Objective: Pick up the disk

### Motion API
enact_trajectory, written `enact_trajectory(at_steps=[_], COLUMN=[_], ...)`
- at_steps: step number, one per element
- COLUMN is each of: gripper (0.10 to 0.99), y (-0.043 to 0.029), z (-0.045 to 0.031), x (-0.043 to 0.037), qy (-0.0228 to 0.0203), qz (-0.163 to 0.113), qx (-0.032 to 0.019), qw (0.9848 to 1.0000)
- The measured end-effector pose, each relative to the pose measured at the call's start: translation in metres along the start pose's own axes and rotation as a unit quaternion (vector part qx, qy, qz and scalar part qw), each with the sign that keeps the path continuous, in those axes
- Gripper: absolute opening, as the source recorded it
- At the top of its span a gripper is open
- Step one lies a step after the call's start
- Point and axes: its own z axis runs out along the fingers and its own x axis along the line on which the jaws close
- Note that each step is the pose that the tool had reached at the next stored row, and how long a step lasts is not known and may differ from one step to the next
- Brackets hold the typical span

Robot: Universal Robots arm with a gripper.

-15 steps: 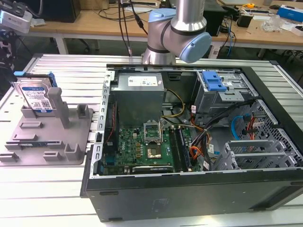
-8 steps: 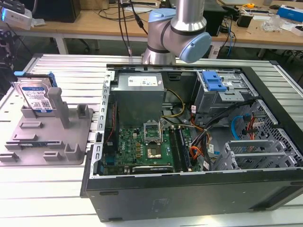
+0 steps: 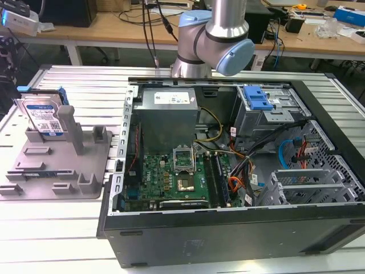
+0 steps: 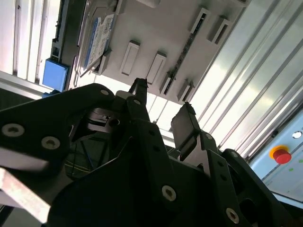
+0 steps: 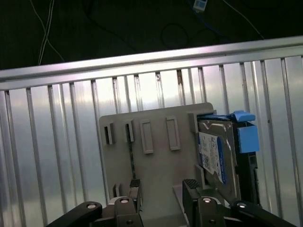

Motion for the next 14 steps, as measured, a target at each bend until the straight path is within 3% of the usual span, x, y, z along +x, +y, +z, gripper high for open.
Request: enact_trajectory(at_steps=[4, 6, 8, 10, 14], gripper=[0.482, 0.482, 0.482, 0.482, 0.482], y=[0.0002, 0.0012, 0.0024, 0.0046, 0.0069], z=[0.0001, 0.0001, 0.0003, 0.0004, 0.0006], x=[-0.0015, -0.0095, -0.0208, -0.0387, -0.0581], qy=[0.0000, 0.0003, 0.0012, 0.0022, 0.0027], qz=[0.000, 0.000, 0.000, -0.001, -0.007], qx=[0.0000, 0.0000, 0.0002, 0.0003, 0.0003], qw=[1.0000, 1.0000, 1.0000, 1.0000, 1.0000])
